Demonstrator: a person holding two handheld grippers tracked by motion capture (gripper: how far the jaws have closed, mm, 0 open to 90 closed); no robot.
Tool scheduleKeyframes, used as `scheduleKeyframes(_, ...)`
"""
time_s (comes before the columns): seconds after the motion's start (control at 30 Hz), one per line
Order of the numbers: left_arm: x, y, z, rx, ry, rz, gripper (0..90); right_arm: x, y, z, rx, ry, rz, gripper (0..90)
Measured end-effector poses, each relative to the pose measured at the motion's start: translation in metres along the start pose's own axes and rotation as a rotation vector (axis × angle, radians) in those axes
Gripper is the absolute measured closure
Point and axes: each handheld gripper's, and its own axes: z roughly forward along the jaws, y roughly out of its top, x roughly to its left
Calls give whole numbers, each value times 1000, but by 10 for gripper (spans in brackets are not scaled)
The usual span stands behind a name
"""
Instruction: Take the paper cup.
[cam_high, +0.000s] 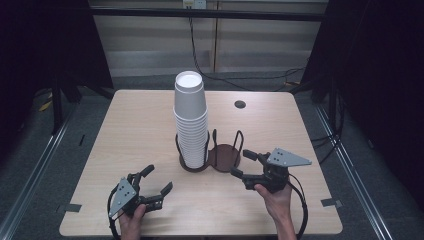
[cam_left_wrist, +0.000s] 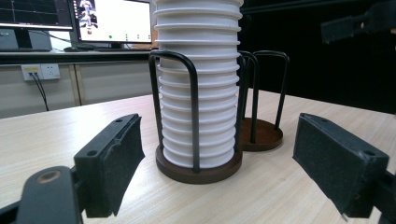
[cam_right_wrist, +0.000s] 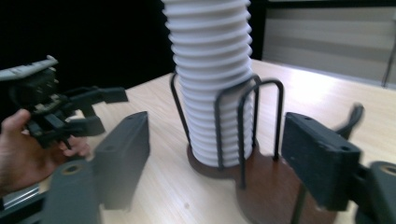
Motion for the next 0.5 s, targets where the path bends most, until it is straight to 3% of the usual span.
scheduleKeyframes(0.5, 0, 0, 0, -1, -3, -5, 157, 5, 41, 14, -11, 74, -44, 186)
